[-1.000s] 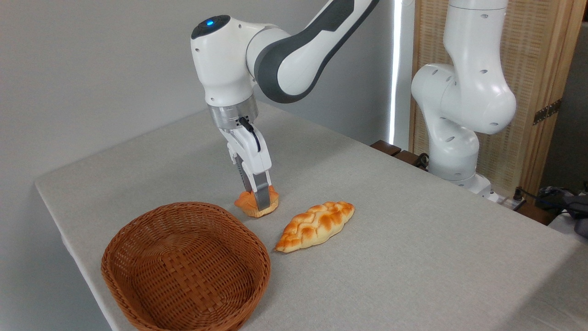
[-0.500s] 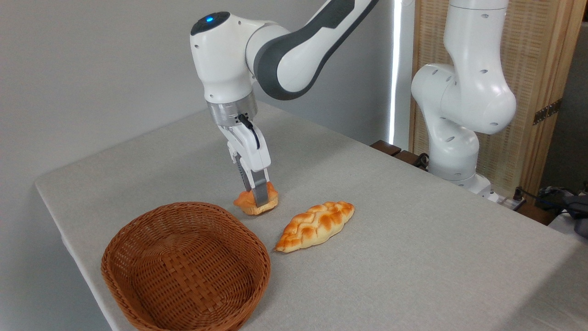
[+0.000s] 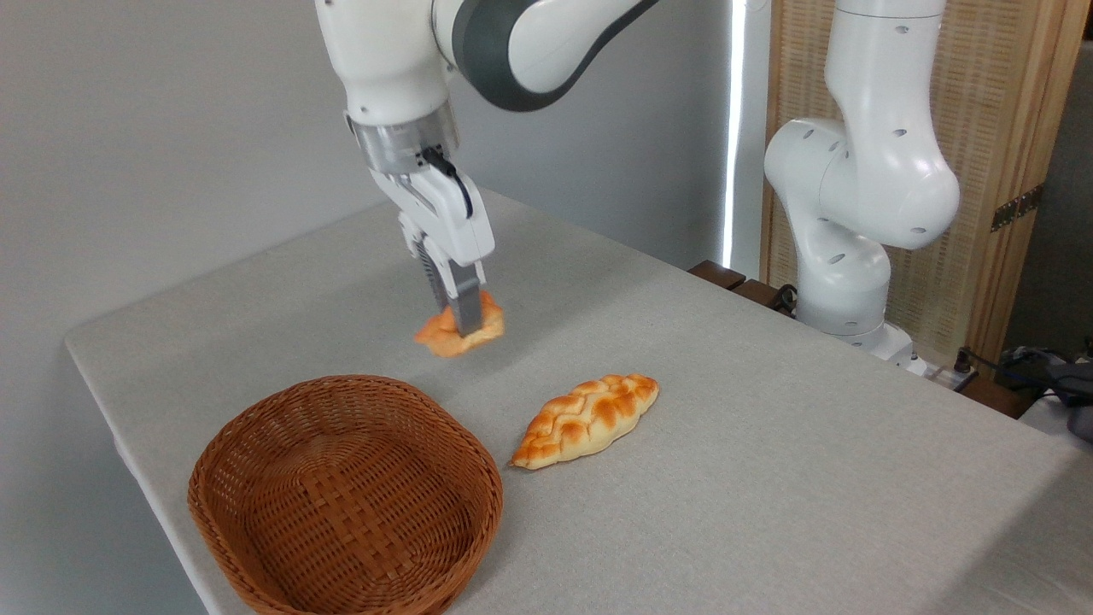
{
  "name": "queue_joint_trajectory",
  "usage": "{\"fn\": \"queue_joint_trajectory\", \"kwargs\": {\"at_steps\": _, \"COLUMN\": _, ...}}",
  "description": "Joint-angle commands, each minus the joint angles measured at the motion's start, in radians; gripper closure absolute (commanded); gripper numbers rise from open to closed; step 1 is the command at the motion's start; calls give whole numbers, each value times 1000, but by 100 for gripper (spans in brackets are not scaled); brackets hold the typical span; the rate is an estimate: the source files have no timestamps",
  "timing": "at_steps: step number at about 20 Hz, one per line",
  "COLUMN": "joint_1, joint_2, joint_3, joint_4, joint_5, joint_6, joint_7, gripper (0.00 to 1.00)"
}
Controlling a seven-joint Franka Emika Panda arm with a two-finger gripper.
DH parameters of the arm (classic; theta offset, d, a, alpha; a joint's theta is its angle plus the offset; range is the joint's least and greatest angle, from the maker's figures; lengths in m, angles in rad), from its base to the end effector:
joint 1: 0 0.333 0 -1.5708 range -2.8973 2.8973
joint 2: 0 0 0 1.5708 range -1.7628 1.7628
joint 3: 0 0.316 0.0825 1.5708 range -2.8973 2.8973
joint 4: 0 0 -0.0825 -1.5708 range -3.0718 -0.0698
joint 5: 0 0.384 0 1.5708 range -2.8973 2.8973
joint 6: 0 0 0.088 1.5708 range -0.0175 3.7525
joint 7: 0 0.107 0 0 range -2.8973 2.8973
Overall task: Put bread into the basket
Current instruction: 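Lift the bun and carry it over the wicker basket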
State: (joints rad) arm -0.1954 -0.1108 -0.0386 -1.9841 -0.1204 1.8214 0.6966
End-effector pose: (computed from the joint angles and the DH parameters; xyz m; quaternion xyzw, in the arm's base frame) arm 0.5041 -0.1309 0.5096 0.8993 -0.4329 -0.0124 0.0602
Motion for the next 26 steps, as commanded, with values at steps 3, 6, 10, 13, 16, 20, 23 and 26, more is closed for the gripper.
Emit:
{"fn": "queue_joint_trajectory", "kwargs": {"at_steps": 3, "joint_1": -6, "joint_2": 26, "joint_3": 88, "joint_4": 112, "joint_5": -99, "joint_6": -7, "joint_7": 11, "gripper": 70}}
{"fn": "queue_joint_trajectory", "kwargs": {"at_steps": 6, "joint_1": -6, "joint_2": 43, "joint_3": 100, "joint_4": 117, "joint_5": -130, "joint_6": 135, "joint_7": 11, "gripper": 70}}
{"fn": "queue_joint_trajectory", "kwargs": {"at_steps": 10, "joint_1": -6, "joint_2": 83, "joint_3": 98, "joint_4": 111, "joint_5": -134, "joint_6": 303, "joint_7": 12, "gripper": 70}}
{"fn": "queue_joint_trajectory", "kwargs": {"at_steps": 13, "joint_1": -7, "joint_2": 114, "joint_3": 98, "joint_4": 111, "joint_5": -134, "joint_6": 370, "joint_7": 12, "gripper": 63}}
{"fn": "queue_joint_trajectory", "kwargs": {"at_steps": 16, "joint_1": -7, "joint_2": 161, "joint_3": 91, "joint_4": 110, "joint_5": -131, "joint_6": 449, "joint_7": 12, "gripper": 62}}
{"fn": "queue_joint_trajectory", "kwargs": {"at_steps": 20, "joint_1": -7, "joint_2": 197, "joint_3": 88, "joint_4": 106, "joint_5": -117, "joint_6": 477, "joint_7": 18, "gripper": 37}}
{"fn": "queue_joint_trajectory", "kwargs": {"at_steps": 23, "joint_1": -7, "joint_2": 204, "joint_3": 86, "joint_4": 79, "joint_5": -98, "joint_6": 478, "joint_7": 81, "gripper": 25}}
{"fn": "queue_joint_trajectory", "kwargs": {"at_steps": 26, "joint_1": -7, "joint_2": 210, "joint_3": 86, "joint_4": 68, "joint_5": -96, "joint_6": 478, "joint_7": 104, "gripper": 0}}
